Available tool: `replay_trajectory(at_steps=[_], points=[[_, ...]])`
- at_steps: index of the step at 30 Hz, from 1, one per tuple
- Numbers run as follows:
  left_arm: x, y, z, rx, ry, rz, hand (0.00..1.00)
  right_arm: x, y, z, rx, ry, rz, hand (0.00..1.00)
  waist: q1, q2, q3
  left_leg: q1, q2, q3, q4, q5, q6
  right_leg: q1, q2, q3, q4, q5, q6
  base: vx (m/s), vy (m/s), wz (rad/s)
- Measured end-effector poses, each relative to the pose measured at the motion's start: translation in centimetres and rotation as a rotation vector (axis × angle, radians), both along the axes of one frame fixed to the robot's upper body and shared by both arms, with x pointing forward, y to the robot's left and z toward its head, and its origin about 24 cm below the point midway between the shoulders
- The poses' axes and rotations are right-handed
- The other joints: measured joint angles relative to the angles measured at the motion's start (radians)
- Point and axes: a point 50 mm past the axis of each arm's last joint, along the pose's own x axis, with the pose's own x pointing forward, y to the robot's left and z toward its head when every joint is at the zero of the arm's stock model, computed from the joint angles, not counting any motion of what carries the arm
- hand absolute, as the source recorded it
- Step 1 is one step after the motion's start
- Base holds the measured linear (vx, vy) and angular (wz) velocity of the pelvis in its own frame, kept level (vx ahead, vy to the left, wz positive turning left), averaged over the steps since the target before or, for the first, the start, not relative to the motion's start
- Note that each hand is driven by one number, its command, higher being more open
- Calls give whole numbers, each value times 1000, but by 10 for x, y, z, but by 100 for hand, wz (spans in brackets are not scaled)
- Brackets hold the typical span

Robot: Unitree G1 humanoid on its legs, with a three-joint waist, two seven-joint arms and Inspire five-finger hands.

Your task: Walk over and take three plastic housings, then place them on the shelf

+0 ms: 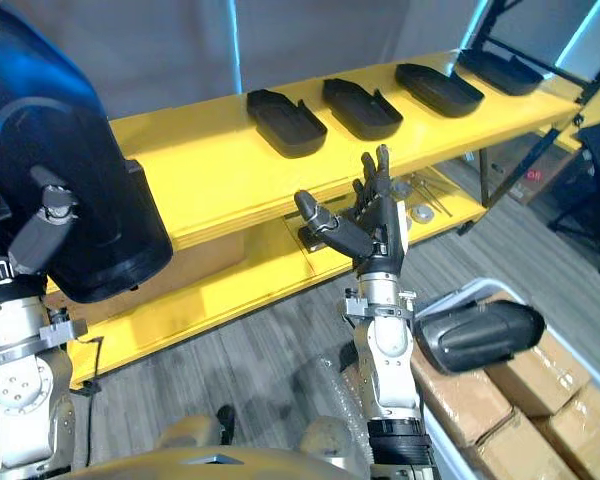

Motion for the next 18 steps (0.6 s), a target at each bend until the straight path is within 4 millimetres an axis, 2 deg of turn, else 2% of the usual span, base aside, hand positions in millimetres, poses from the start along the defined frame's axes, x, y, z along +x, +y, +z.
replay_trajectory(at_steps=[1,2,3,4,5,6,7,8,9,11,12,15,18], points=[[3,0,-2,-9,4,3,0,-1,-1,7,-11,-29,7,100,-4,7,1,3,8,-19,-2,-2,-7,-42,25,40,-67,3,4,204,-95,56],[4,1,-3,-14,9,5,0,-2,-1,10,-16,-44,10,100,-4,3,-2,5,13,-21,-1,-1,-16,-59,35,60,-99,10,10,206,-123,54],[3,1,-7,-27,24,16,0,-4,0,16,-26,-72,21,100,0,5,-1,15,18,-34,5,-11,-41,-67,41,84,-196,58,15,229,-175,56],[0,0,-10,-33,40,19,0,-5,3,22,-27,-98,36,100,0,-16,-12,23,7,-50,18,-33,-70,-56,31,84,-297,187,15,247,-214,54],[-1,1,-11,-32,46,22,0,-6,5,24,-23,-111,45,100,4,-37,-21,28,-5,-56,22,-46,-80,-51,16,78,-322,274,23,209,-241,53],[-2,-2,-16,-68,61,23,0,-7,6,28,-33,-127,59,100,10,-22,-29,32,8,-75,33,-68,-95,-30,17,48,-323,255,84,204,-270,53],[-6,-9,-23,-116,85,19,0,-9,7,33,-47,-146,69,100,17,14,-50,30,59,-66,38,-81,-112,7,55,3,-367,251,71,276,-346,60],[-7,-14,-25,-142,92,6,0,-11,6,39,-60,-172,72,100,29,34,-65,34,96,-49,23,-77,-115,32,80,-30,-400,253,54,256,-303,59],[-8,-16,-26,-150,94,0,0,-12,7,42,-61,-190,74,100,29,39,-69,37,112,-23,13,-70,-118,42,89,-46,-408,250,48,216,-249,62],[-9,-20,-26,-155,95,-20,0,-18,7,55,-64,-251,72,100,27,40,-73,51,150,90,-17,-30,-119,76,92,-103,-416,236,27,117,-153,72],[-8,-22,-26,-152,95,-34,0,-21,6,62,-66,-285,67,100,28,39,-72,45,159,147,-14,-19,-107,93,89,-131,-424,234,24,79,-106,62],[-6,-27,-25,-147,94,-83,0,-25,-1,68,-64,-332,25,100,24,27,-79,28,159,239,-14,2,-85,137,66,-202,-464,236,26,36,-26,76],[-3,-33,-24,-123,98,-123,0,-26,-9,69,-47,-338,-37,100,41,20,-81,30,138,268,-24,13,-90,162,45,-222,-490,249,47,-27,80,40]])
